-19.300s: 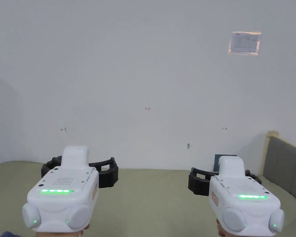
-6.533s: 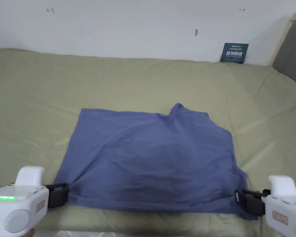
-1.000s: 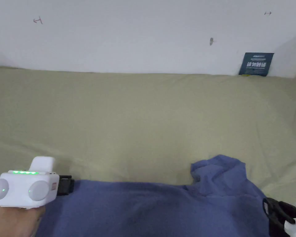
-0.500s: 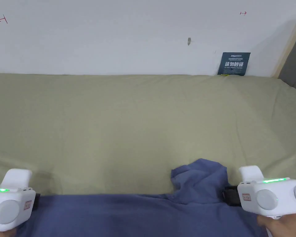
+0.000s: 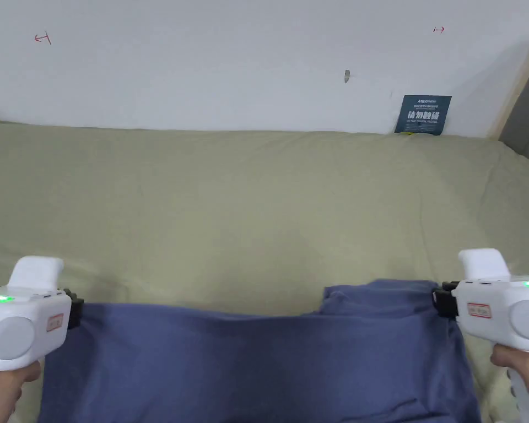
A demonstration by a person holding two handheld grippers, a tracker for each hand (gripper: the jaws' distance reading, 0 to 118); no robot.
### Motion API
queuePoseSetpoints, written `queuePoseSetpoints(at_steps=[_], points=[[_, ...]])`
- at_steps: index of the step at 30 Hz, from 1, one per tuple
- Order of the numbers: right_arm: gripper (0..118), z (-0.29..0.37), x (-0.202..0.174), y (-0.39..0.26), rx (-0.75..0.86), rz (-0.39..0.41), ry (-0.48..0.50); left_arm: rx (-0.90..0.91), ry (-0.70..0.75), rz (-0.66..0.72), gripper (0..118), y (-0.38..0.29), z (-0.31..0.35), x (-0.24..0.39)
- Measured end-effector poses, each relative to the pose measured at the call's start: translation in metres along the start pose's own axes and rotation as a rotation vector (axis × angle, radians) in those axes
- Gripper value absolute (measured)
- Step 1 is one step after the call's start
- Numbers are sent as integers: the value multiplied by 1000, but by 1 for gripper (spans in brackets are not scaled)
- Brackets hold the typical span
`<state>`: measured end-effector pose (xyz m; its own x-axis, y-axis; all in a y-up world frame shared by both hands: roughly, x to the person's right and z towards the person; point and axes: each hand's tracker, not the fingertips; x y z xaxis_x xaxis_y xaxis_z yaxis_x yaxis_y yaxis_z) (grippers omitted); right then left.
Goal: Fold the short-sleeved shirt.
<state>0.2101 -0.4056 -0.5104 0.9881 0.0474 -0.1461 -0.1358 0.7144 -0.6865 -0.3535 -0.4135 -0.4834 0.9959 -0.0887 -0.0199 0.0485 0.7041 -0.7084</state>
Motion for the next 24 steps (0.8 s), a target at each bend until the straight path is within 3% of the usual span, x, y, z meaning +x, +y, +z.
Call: queuePoseSetpoints(at_steps=[6,9,15,18,20,21,22,23,24], points=[[2,127,-11,-58,113,-1,50,77,-56,16,1,-51,108,-19],[2,158,-21,-105,119,9,47,54,-60,32,1,-102,139,-28],[2,142,-36,-205,-16,-9,3,-137,-69,74,1,-193,132,-30],[3,122,-34,-236,-81,-71,-4,-158,-48,44,4,-209,123,-19],[4,123,-34,-239,-61,-107,-1,-167,-34,45,19,-211,117,-13],[4,131,-37,-235,-31,-110,1,-156,-6,46,19,-206,124,-11],[22,141,-41,-224,25,-105,-9,-133,8,36,71,-201,129,-8],[56,152,-48,-215,86,-97,16,-68,0,21,105,-193,138,-3],[78,167,-57,-207,187,-82,17,31,0,30,117,-182,153,3]])
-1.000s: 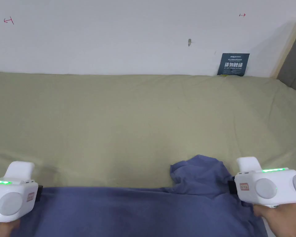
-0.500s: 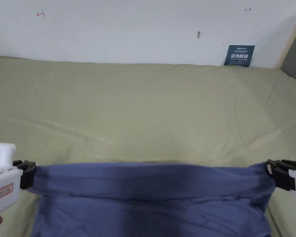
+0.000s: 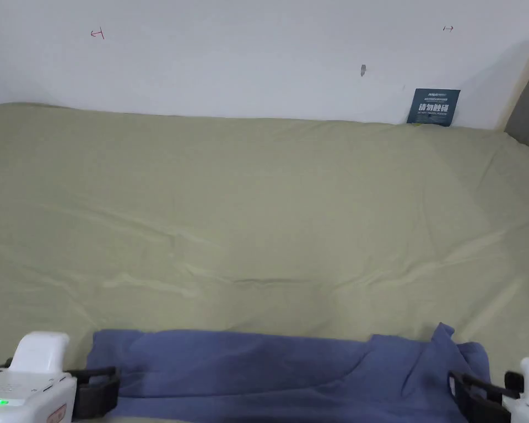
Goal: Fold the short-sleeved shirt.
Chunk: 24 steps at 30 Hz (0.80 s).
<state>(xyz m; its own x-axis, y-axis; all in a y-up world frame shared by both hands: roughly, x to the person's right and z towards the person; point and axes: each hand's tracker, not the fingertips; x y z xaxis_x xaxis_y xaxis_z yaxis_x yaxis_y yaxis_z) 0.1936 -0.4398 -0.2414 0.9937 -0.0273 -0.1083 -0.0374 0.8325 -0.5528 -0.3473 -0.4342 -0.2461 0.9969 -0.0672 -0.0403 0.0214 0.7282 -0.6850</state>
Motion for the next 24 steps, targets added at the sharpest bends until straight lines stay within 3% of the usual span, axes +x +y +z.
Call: queuePoseSetpoints(at_steps=[4,7,8,9,10,11,13,17,18,19,20,21,24], points=[[81,21,-39,36,270,-60,58,317,-23,-10,117,30,30,32],[78,18,-62,48,354,-32,65,469,44,-47,112,39,49,56],[66,16,-70,48,345,-20,51,491,35,-45,101,31,34,47],[26,15,-76,48,353,0,47,516,31,-61,77,27,33,46],[1,12,-80,48,348,30,21,524,52,-75,22,26,33,46],[1,14,-84,45,355,32,27,494,95,-96,0,25,28,44],[1,15,-92,45,326,40,46,438,39,-108,0,19,25,36],[1,15,-105,41,308,89,46,208,-53,-3,0,9,12,-8],[1,13,-105,40,302,92,48,146,-79,24,12,5,6,-23],[1,14,-108,39,296,94,51,79,-149,90,64,-5,-2,-35],[1,14,-110,38,287,96,55,47,-192,140,106,-11,-11,-55],[1,15,-114,37,276,97,55,-35,-205,167,118,-18,-23,-68],[1,12,-118,36,253,84,61,-95,-258,236,118,-44,-47,-96]])
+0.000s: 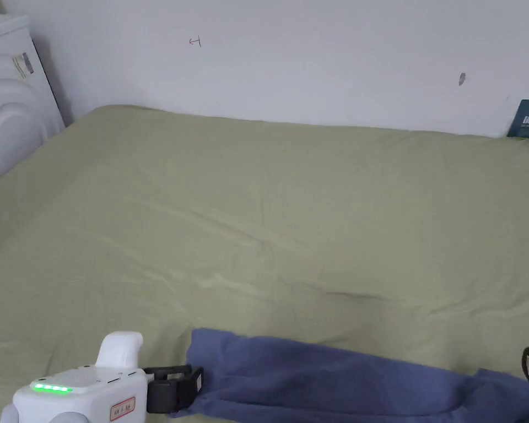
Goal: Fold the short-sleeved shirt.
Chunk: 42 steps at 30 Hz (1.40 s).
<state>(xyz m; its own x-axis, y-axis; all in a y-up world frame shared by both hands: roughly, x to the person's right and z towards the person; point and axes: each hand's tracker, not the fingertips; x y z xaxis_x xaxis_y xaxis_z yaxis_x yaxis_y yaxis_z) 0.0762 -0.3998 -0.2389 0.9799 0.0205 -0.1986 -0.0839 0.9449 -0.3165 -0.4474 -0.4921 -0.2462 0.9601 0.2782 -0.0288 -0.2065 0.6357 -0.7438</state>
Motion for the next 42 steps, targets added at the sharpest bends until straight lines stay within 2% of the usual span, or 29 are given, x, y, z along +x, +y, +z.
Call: queuePoseSetpoints(at_steps=[2,3,4,5,6,7,10,11,12,15,16,17,19,21,22,25,30,33,36,39,42], points=[[1,-2,-3,1,-13,-13,4,-88,-104,76,118,-8,-19,-22],[1,-3,-6,3,-16,-14,6,-112,-120,173,118,-14,-31,-32],[1,-4,-8,5,-19,-14,7,-139,-203,300,118,-15,-43,-46],[1,-5,-10,7,-21,-17,10,-219,-355,455,118,-22,-58,-54],[1,-6,-10,8,-27,-28,16,-208,-408,542,118,-26,-62,-58],[1,-8,-12,10,-32,-41,20,-98,-425,551,118,-20,-59,-67],[1,-11,-16,16,-19,-68,30,-61,-667,758,118,-22,-66,-86],[1,-14,-18,19,-18,-72,36,-62,-760,780,116,-25,-72,-86],[1,-17,-21,21,-20,-71,35,-81,-746,792,104,-26,-79,-79],[1,-22,-29,26,-19,-76,44,-159,-574,741,16,-46,-111,-60],[1,-23,-32,28,-19,-78,46,-162,-565,785,10,-52,-118,-59],[1,-25,-35,29,-19,-81,47,-158,-688,857,10,-50,-113,-63],[1,-27,-37,26,-20,-89,55,-149,-642,816,8,-43,-106,-56],[1,-30,-39,24,-27,-101,66,-177,-561,708,6,-33,-100,-58],[1,-32,-40,22,-34,-103,66,-145,-495,707,5,-28,-96,-59],[1,-33,-40,20,-41,-124,72,-98,-441,766,4,-19,-77,-67],[1,-26,-30,16,-35,-129,71,-7,-290,657,4,4,-41,-70],[1,-20,-20,17,-28,-121,63,33,-114,412,4,31,-10,-38],[1,-10,-9,17,-15,-101,48,87,0,81,4,51,12,46],[1,3,2,17,-8,-79,26,92,-43,-139,4,48,8,147],[1,13,16,11,-14,-72,-1,47,-66,-387,4,24,-25,242]])
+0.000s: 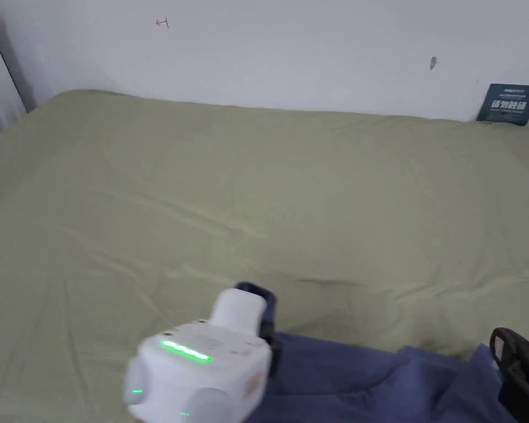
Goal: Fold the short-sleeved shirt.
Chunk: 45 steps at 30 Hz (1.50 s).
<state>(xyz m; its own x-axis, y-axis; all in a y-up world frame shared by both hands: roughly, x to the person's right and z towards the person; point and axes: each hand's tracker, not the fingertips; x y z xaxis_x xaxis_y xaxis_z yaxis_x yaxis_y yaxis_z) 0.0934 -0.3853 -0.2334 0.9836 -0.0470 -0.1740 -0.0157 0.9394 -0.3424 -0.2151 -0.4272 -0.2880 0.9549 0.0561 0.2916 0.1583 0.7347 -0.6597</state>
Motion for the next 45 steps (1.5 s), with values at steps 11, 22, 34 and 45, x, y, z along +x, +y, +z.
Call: queuePoseSetpoints(at_steps=[11,22,34,45], points=[[1,13,36,-21,-47,-29,-17,-147,-7,3,96,-28,-81,78],[1,15,47,-31,-86,-71,-5,-192,-140,505,0,-51,-95,18],[1,12,56,-33,-113,-100,-26,-45,-204,534,0,-59,-71,20],[1,-6,25,-30,-143,-96,33,-128,-414,1036,118,-122,-64,-123]])
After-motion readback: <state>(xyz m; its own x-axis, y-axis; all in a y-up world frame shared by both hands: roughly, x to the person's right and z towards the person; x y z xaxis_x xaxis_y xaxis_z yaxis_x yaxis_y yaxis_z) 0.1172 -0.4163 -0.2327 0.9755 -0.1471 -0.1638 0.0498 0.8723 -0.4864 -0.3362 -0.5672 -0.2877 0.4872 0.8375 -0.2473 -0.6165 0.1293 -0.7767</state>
